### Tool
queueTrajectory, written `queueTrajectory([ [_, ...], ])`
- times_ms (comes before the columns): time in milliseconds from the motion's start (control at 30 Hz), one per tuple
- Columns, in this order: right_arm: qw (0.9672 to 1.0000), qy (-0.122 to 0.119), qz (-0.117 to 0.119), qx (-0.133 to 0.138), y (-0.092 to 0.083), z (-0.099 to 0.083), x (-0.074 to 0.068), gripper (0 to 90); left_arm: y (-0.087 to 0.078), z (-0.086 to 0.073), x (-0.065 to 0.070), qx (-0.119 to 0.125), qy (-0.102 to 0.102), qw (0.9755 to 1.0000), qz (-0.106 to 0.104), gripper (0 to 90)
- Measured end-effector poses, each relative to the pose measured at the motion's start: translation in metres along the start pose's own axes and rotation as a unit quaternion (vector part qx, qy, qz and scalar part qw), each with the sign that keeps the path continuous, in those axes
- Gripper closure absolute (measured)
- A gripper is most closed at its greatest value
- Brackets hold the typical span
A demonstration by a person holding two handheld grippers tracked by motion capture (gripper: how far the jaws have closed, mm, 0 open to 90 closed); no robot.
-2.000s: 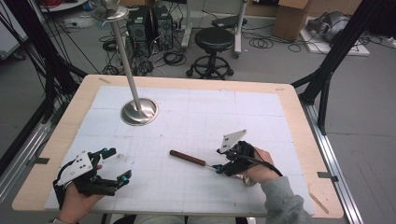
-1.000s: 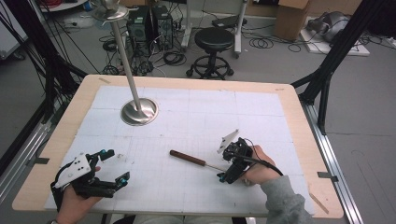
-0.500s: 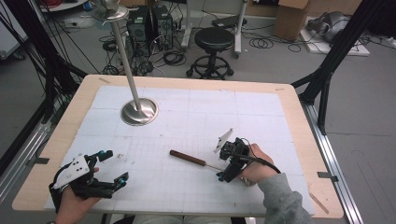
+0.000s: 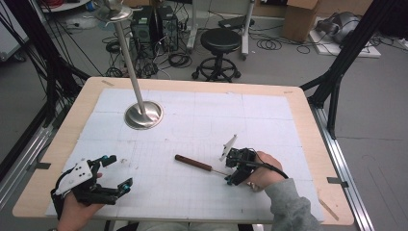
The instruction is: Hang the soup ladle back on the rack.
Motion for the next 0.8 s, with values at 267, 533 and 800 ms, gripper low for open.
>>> queueTrajectory([
  [267,0.9998,-0.006,0.012,-0.017,0.0063,0.0005,-0.0053,54.4,-0.0003,0.0004,-0.0006,0.002,-0.001,1.0000,0.000,1.8],
  [533,0.9995,0.008,0.029,-0.011,0.0062,0.0004,-0.0076,67.0,-0.0027,0.0007,0.0002,0.003,-0.002,1.0000,0.002,1.8],
  [800,0.9996,0.014,0.026,0.001,0.0062,-0.0005,-0.0046,83.9,-0.0037,0.0007,0.0003,0.003,-0.001,1.0000,0.002,1.8],
])
Point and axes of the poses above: each handheld gripper's, and its own axes: y roughly forward along the jaws, z roughly out of its top, x roughly to its right, the point moved 10 cm from there along y, roughly forward along the jaws, and after that the axes turned 9 degrees about -y, right-handed, at the moved point
